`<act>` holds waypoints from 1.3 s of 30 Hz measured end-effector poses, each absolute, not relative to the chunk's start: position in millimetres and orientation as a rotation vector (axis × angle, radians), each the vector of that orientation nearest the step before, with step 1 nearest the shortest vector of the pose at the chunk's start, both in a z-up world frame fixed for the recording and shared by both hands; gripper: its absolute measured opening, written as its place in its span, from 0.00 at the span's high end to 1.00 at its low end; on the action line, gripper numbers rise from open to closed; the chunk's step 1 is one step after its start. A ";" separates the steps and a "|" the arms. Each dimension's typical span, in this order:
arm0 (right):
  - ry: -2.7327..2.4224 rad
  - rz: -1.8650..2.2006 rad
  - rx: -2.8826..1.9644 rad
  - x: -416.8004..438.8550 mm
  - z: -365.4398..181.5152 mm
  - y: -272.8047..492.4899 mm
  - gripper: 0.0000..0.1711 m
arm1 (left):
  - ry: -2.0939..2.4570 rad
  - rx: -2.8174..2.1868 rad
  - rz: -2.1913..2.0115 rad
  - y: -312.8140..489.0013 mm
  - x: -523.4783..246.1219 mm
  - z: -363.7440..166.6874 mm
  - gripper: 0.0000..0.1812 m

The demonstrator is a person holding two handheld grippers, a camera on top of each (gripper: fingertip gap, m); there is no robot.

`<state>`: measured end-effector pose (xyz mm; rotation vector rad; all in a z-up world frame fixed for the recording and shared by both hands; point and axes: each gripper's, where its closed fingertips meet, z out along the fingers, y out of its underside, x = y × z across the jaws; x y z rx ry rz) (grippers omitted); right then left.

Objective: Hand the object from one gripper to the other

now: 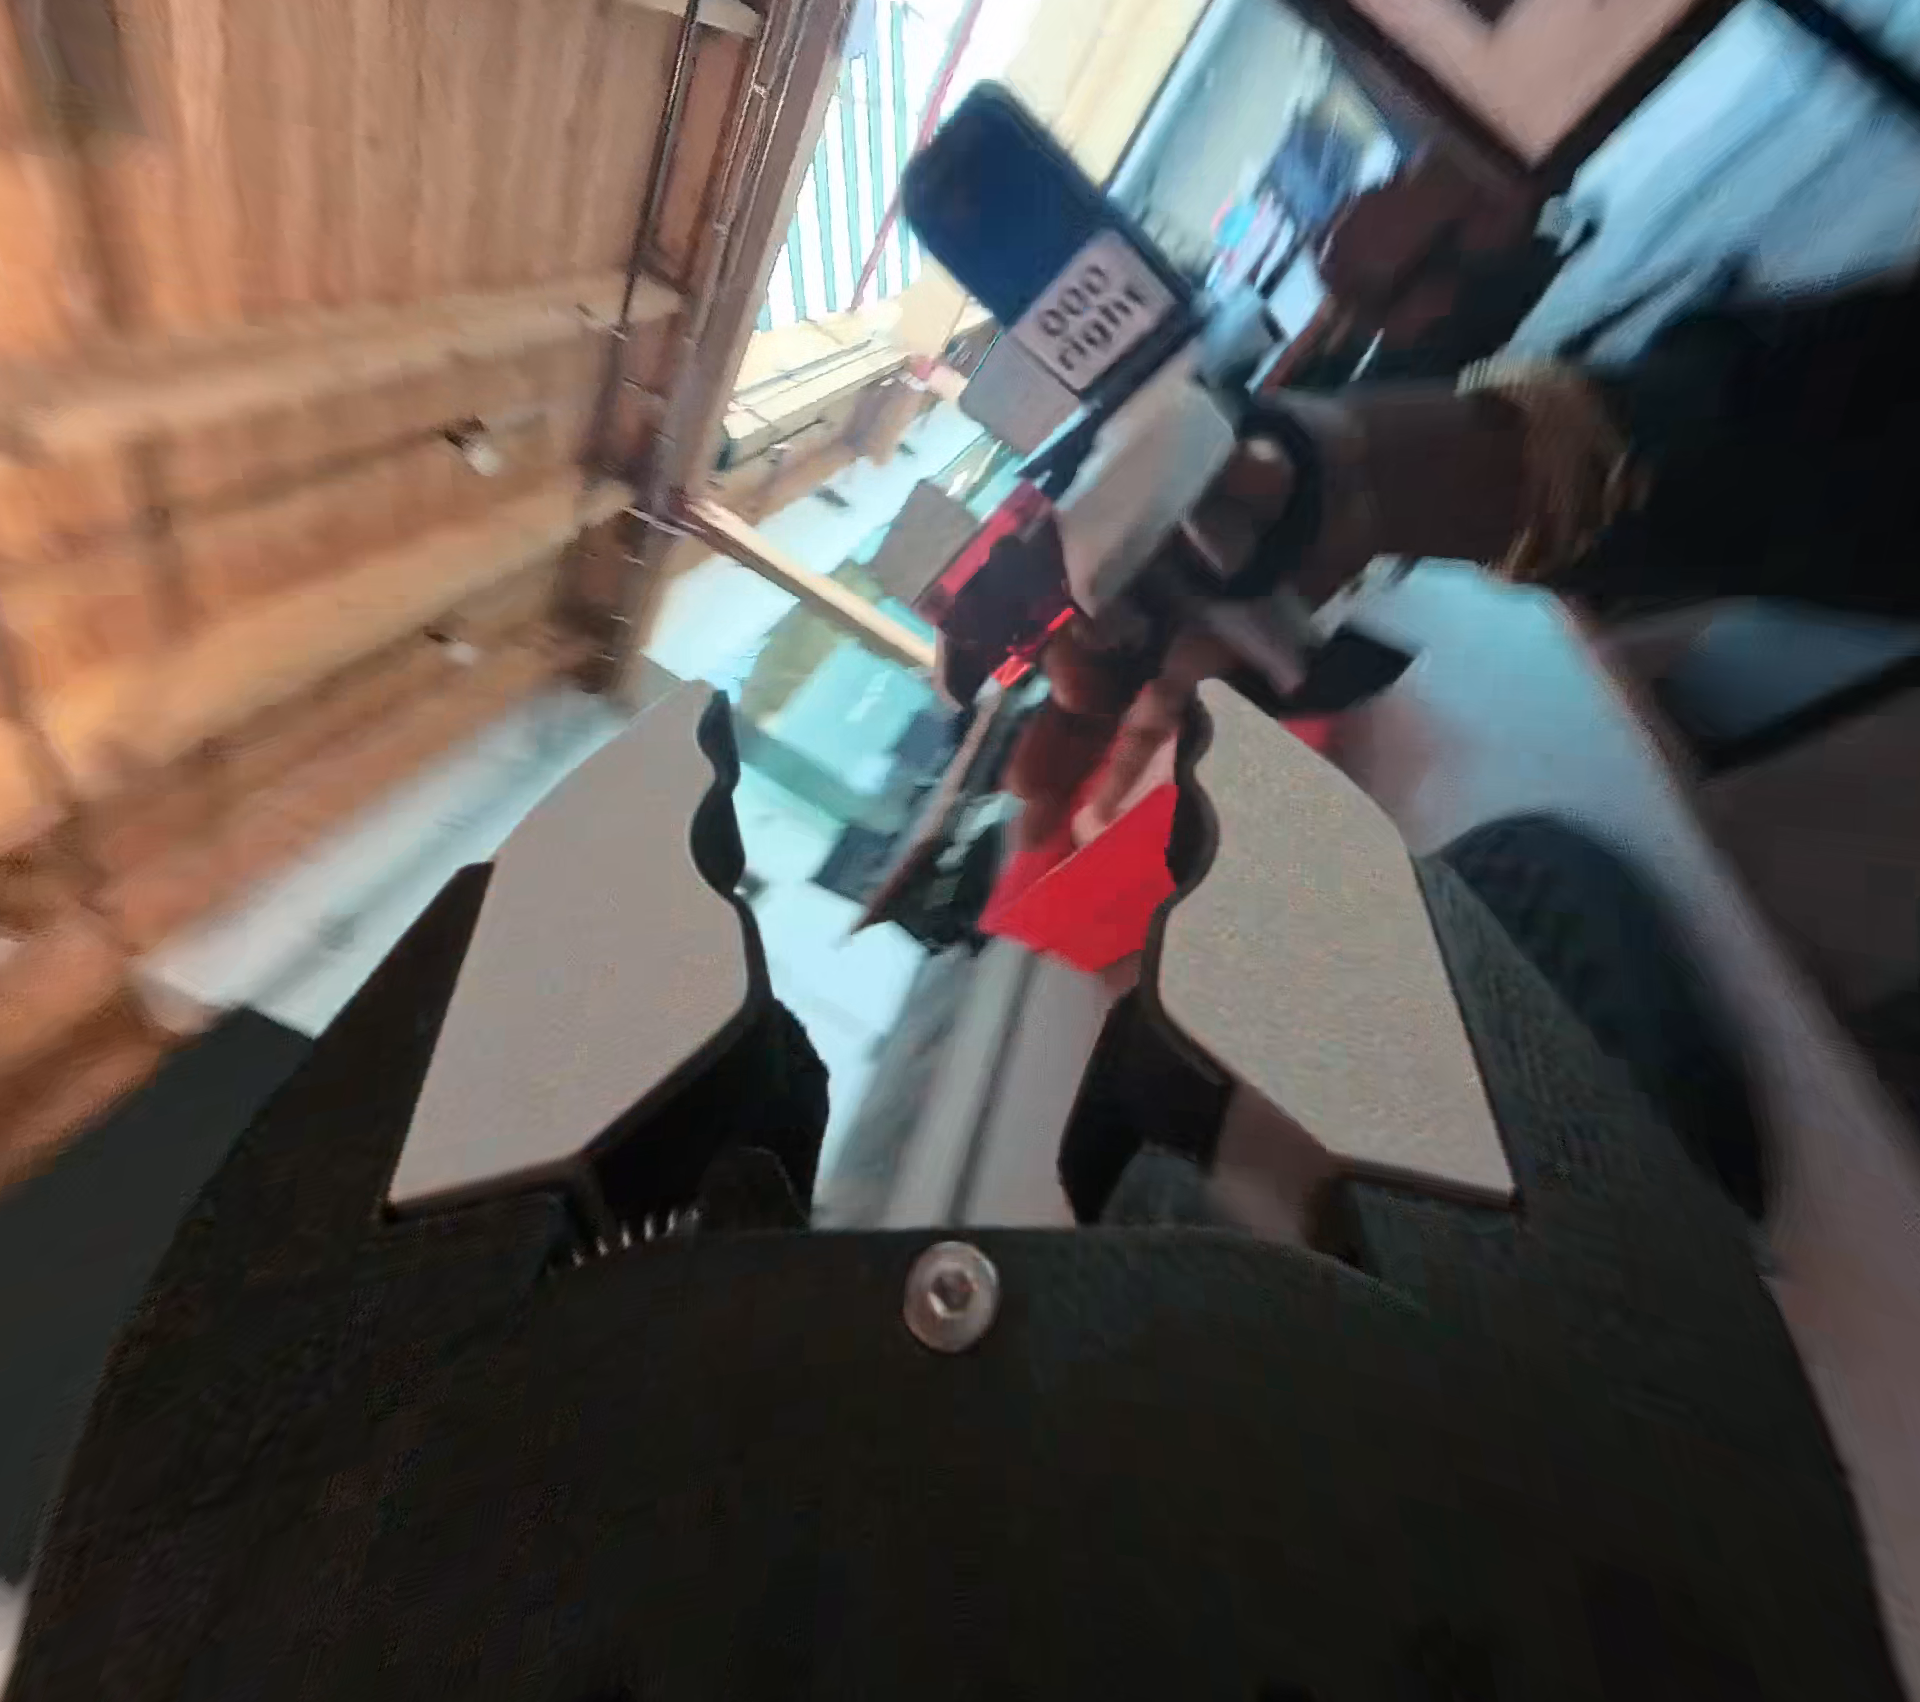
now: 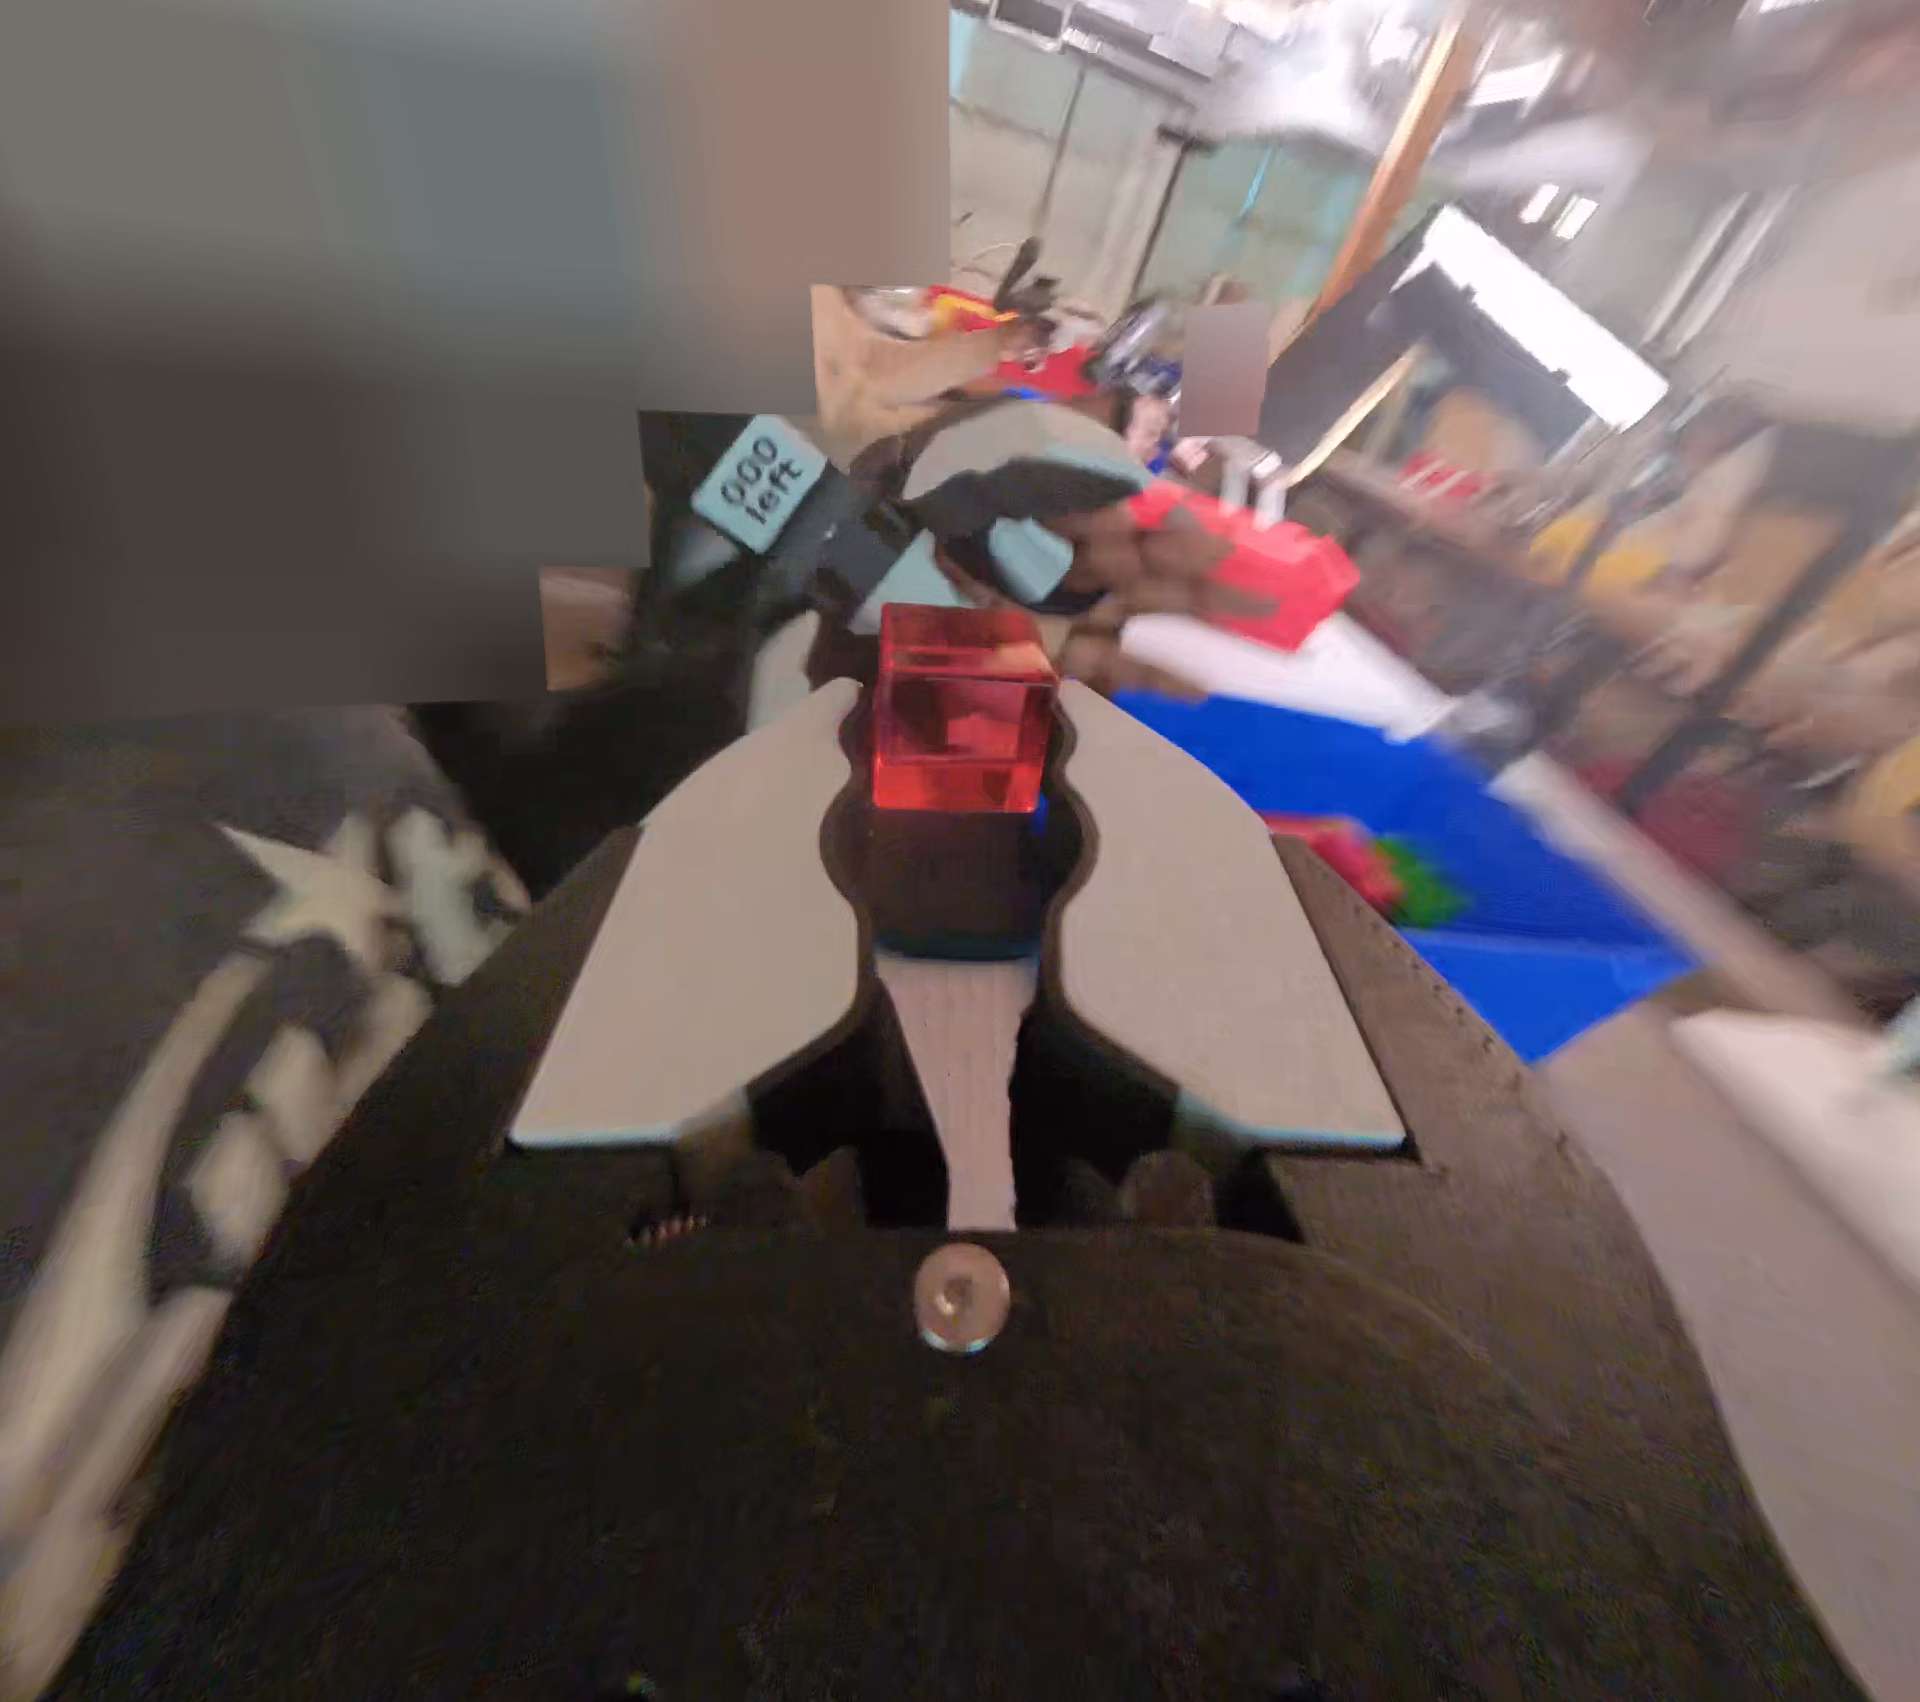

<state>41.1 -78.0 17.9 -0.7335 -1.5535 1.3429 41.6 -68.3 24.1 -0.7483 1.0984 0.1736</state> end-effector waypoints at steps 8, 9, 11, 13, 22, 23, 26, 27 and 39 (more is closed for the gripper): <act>-1.687 1.749 -1.024 34.3 -1.8 -99.6 0.82 | 1.257 -0.599 0.432 -73.1 63.9 7.5 0.66; -1.692 1.754 -1.030 33.6 -3.1 -100.0 0.82 | 1.255 -0.591 0.436 -73.7 64.9 7.8 0.68; -1.699 1.782 -1.035 33.6 -3.7 -101.7 0.82 | 1.243 -0.583 0.459 -73.0 64.4 9.3 0.77; -1.701 1.803 -1.042 33.7 -3.5 -103.2 0.82 | 1.237 -0.585 0.467 -72.2 63.5 9.6 0.83; -1.384 1.403 -0.608 38.8 37.0 -78.8 0.51 | 0.952 -0.833 -0.073 -71.0 44.8 39.4 0.85; -1.331 1.243 -0.464 44.4 44.3 -76.5 0.49 | 0.914 -0.894 -0.207 -70.7 43.5 40.8 0.85; -1.180 0.711 -0.119 60.1 54.1 -72.4 0.54 | 0.874 -1.090 -0.617 -73.6 48.1 31.0 0.85; -1.193 0.526 -0.011 60.6 46.7 -75.1 0.56 | 0.850 -1.135 -0.732 -74.1 49.2 29.0 0.85; -1.396 0.076 0.110 26.7 -1.9 -80.2 0.77 | 0.933 -1.341 -1.082 -79.8 70.2 -5.1 0.85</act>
